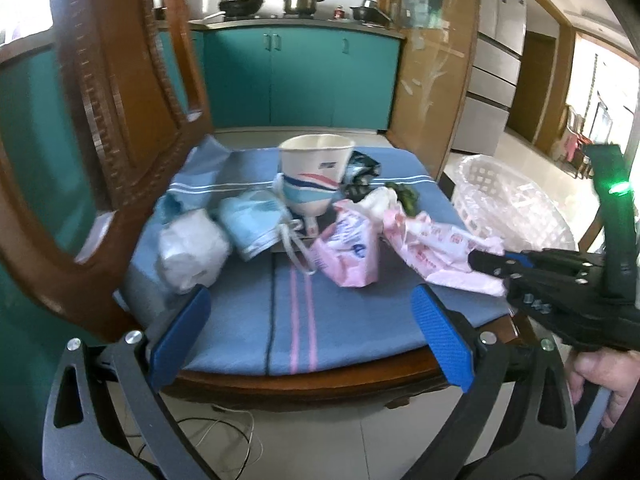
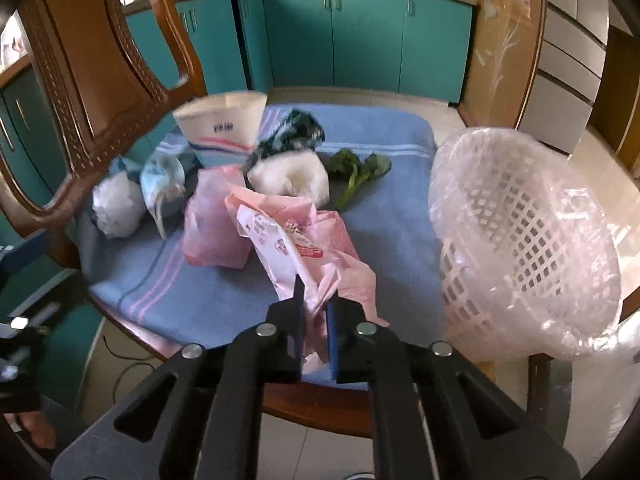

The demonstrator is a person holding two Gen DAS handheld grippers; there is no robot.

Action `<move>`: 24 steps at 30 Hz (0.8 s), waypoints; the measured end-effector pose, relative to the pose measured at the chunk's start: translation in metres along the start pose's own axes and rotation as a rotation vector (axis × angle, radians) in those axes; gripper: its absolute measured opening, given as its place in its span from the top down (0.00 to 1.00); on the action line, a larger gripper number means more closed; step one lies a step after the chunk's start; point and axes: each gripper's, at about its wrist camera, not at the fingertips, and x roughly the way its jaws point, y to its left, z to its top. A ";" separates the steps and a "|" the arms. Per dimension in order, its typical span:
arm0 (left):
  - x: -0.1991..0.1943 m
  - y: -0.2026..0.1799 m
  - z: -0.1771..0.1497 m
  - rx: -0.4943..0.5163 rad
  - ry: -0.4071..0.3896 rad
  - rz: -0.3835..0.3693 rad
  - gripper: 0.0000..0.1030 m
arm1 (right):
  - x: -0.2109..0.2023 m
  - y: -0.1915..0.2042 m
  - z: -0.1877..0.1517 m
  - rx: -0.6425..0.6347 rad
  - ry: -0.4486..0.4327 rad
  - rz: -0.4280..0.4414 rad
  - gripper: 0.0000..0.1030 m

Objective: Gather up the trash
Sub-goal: 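Grasp the pink plastic bag with the right tool while the left tool grasps the pink blue-printed bag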

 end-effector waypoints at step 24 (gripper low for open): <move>0.066 -0.031 0.027 0.023 0.117 -0.125 0.93 | -0.050 -0.039 -0.002 0.198 -0.202 0.105 0.92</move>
